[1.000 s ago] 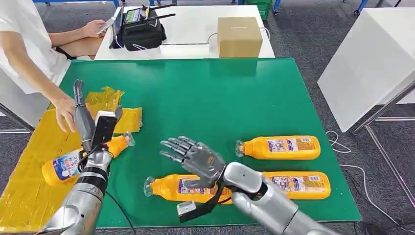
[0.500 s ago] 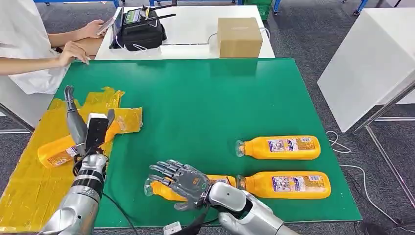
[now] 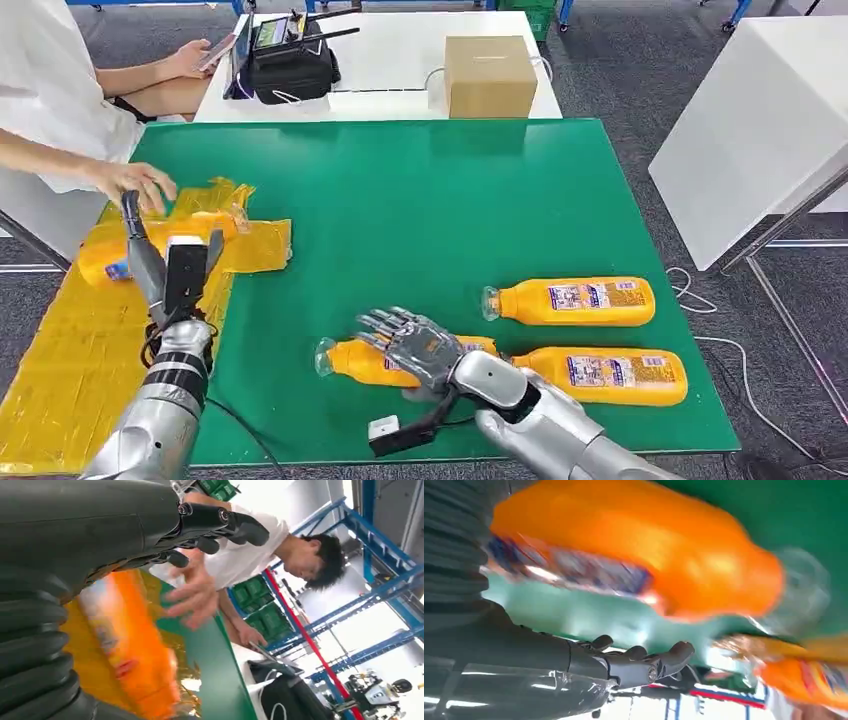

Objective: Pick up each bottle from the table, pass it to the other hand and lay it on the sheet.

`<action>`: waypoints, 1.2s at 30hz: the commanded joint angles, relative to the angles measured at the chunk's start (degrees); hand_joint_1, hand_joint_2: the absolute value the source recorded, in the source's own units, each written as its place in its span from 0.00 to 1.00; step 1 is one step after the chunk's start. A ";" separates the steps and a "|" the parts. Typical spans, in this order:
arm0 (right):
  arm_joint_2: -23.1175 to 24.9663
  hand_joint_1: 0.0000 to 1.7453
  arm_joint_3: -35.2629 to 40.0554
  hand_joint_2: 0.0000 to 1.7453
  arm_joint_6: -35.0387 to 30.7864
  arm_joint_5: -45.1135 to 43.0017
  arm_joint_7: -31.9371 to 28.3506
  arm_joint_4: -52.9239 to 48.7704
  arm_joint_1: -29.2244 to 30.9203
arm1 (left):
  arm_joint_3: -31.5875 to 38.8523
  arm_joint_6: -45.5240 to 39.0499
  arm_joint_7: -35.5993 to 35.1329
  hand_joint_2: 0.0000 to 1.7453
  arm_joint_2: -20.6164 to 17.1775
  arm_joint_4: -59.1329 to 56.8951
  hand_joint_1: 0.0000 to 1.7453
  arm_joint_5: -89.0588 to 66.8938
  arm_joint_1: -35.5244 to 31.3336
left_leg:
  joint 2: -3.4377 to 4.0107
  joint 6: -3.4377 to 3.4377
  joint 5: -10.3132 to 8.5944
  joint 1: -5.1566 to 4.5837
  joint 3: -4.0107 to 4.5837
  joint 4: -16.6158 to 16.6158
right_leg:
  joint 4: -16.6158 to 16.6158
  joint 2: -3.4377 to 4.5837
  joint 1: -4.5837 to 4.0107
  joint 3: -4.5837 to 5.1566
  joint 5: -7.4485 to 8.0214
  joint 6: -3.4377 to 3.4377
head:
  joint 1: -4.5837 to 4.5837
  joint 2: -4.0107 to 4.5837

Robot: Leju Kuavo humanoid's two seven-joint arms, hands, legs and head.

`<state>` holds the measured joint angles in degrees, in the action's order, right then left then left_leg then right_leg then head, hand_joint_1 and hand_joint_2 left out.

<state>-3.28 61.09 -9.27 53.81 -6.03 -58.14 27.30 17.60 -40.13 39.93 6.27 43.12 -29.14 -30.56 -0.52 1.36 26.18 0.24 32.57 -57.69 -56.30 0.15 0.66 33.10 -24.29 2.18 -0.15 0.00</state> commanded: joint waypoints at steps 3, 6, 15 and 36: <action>-3.39 0.00 0.26 1.00 1.11 0.74 0.89 1.32 1.93 | 1.16 0.13 0.06 1.00 -0.48 -3.32 0.00 0.20 -1.59 | 0.01 -0.05 0.05 0.04 -0.15 0.02 | 0.04 -0.03 -0.05 -0.15 -0.05 -0.06 | 0.00 0.00; -6.67 0.00 -0.36 1.00 2.39 0.33 1.09 -0.58 1.72 | 1.06 0.13 0.07 1.00 -0.40 -3.69 0.00 0.07 -1.76 | 0.01 -0.05 0.07 0.06 -0.20 0.01 | 0.05 -0.05 -0.09 -0.21 -0.05 -0.06 | 0.02 0.00; -12.01 0.00 -1.47 1.00 10.63 -4.46 0.34 0.58 4.03 | 0.66 0.13 -0.63 1.00 0.80 -4.73 0.00 -3.33 -3.10 | -0.07 -0.01 0.07 0.06 -0.18 -0.06 | 0.05 -0.14 -0.08 -0.25 -0.06 -0.03 | 0.00 0.00; -1.03 1.00 -3.17 1.00 7.98 -3.12 3.36 25.82 3.44 | 2.09 0.13 -1.60 1.00 8.24 -0.93 0.00 -19.83 -4.12 | 0.15 -0.06 -0.08 0.08 -1.08 0.04 | 0.22 0.05 -0.16 -0.94 0.22 -0.23 | 0.02 0.00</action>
<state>-8.13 58.62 -1.03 50.88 -2.82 -45.65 32.43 17.88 -40.13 38.64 11.21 41.84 -45.99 -32.51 -0.15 1.33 26.21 0.22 31.34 -57.64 -56.18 0.47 0.61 32.12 -24.15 1.98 -0.13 0.00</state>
